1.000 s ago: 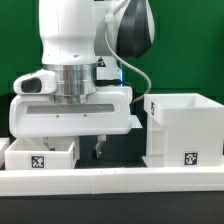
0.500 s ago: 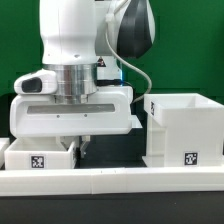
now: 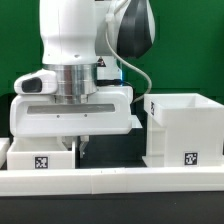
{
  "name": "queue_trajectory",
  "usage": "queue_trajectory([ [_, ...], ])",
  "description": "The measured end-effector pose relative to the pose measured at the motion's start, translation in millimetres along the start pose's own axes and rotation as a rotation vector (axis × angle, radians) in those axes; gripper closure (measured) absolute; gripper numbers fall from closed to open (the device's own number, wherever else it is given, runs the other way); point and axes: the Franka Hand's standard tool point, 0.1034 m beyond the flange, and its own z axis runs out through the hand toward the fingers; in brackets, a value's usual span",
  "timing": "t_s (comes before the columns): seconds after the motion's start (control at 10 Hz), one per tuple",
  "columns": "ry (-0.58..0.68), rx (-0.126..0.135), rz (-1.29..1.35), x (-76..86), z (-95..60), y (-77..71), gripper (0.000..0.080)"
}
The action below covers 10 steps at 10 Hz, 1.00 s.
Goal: Assemble drawer
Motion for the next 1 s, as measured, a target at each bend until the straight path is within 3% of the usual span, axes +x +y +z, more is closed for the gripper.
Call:
queue_trajectory([
  [0.2, 0.000, -0.004, -0.081, 0.3, -4.5, -6.2, 0.0758],
  [0.5, -0.038, 0.022, -0.268, -1.2, -14.5, -12.9, 0.0758],
  [1.0, -0.043, 0.026, -0.451, -4.0, -10.8, -11.3, 0.0758],
])
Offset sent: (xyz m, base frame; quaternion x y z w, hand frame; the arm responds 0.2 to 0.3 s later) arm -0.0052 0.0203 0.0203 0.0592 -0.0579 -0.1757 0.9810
